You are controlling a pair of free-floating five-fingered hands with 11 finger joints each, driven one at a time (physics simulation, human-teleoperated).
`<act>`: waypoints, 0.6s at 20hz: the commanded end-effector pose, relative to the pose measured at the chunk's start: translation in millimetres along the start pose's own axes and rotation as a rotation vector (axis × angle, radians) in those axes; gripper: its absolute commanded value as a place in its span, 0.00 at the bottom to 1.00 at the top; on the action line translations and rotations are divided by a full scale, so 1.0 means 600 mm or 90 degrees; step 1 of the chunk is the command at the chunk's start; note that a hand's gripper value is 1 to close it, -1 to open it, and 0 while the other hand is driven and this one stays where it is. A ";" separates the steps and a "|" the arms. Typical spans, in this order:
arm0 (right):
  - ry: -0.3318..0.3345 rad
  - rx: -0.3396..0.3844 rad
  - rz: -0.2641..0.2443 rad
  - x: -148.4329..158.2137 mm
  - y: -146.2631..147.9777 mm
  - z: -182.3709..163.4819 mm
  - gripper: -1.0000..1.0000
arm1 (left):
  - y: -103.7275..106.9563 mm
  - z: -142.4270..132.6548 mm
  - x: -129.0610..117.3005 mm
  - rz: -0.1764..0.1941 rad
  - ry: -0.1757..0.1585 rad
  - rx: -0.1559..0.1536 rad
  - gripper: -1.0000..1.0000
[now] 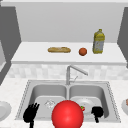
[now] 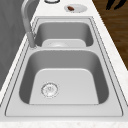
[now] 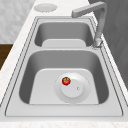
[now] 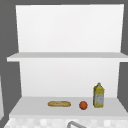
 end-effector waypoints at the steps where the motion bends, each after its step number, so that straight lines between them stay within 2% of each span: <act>1: 0.000 0.000 0.000 0.000 0.000 0.000 0.50 | -0.008 0.000 -0.001 0.013 0.076 0.012 0.00; 2: 0.000 0.000 0.000 0.000 0.000 0.000 0.50 | -0.011 -0.002 -0.001 0.009 0.080 0.011 0.00; 4: 0.000 0.000 0.000 0.000 0.000 0.000 0.50 | -0.012 -0.020 -0.017 -0.002 0.060 0.004 0.00; 7: 0.000 0.000 0.000 0.000 0.000 0.000 0.50 | -0.013 -0.033 -0.019 -0.002 0.071 -0.009 0.00; 8: 0.000 0.000 0.000 0.000 0.000 0.000 0.50 | -0.011 -0.029 -0.019 0.010 0.049 -0.018 0.00; 9: 0.000 0.000 0.000 0.000 0.000 0.000 0.50 | -0.012 -0.020 -0.017 0.001 0.036 -0.003 0.00; 12: 0.000 0.000 0.000 0.000 0.000 0.000 0.50 | -0.012 -0.025 -0.018 0.002 0.036 -0.003 0.00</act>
